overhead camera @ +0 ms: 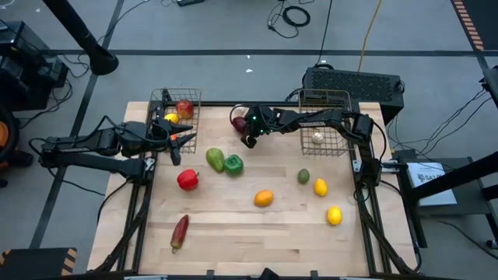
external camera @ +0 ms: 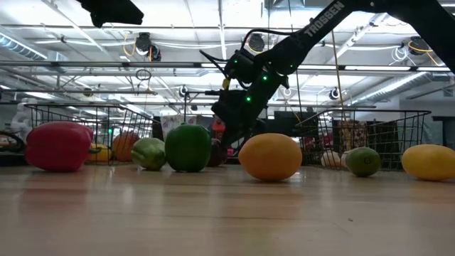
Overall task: Sort produce into baskets
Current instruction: Put the red apple into the left wire basket
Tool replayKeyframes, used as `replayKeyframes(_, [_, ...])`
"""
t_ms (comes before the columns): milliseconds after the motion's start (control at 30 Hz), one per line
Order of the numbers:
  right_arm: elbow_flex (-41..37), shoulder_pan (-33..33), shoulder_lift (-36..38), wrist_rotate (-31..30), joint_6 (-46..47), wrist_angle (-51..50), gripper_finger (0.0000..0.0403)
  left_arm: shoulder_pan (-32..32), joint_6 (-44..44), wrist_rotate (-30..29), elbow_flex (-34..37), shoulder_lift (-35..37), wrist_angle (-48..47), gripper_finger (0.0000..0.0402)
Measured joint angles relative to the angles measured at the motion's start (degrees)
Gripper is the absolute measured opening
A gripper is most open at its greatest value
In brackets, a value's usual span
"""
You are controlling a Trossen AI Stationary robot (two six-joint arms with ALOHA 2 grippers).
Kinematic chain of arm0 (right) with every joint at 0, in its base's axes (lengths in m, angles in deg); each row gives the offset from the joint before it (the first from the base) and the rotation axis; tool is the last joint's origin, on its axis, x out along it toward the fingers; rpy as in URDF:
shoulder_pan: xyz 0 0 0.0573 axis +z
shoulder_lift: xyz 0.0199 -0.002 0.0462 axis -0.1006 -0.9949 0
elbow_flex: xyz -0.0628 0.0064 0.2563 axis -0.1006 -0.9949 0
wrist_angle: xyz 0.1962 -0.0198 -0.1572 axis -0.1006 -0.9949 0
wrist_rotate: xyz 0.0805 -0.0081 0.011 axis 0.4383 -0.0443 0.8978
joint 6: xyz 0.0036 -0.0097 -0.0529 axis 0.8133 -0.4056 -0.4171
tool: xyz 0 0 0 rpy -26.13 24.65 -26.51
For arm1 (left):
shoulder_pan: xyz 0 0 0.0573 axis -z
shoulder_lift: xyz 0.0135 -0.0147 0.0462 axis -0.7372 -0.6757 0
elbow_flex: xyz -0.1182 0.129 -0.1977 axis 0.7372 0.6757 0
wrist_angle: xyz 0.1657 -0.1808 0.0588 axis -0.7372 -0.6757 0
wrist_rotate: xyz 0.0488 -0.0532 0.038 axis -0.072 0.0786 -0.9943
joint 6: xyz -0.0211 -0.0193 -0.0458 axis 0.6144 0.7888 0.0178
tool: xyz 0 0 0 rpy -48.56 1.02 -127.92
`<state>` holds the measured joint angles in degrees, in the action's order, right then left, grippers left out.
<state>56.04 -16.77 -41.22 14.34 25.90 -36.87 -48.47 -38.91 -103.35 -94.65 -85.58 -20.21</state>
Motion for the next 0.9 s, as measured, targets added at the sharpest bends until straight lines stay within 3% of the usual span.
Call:
replayKeyframes(633, [0.2, 2.7, 4.4, -1.5, -2.6, -0.5, 0.0000, 0.0, -1.2, -0.4, 0.0, 0.1, -0.2, 0.0132])
replayKeyframes(900, [2.7, 6.2, 6.1, -1.4, -2.0, 4.1, 0.0000, 0.0, -2.6, -4.3, -0.1, 3.1, -0.3, 0.0132])
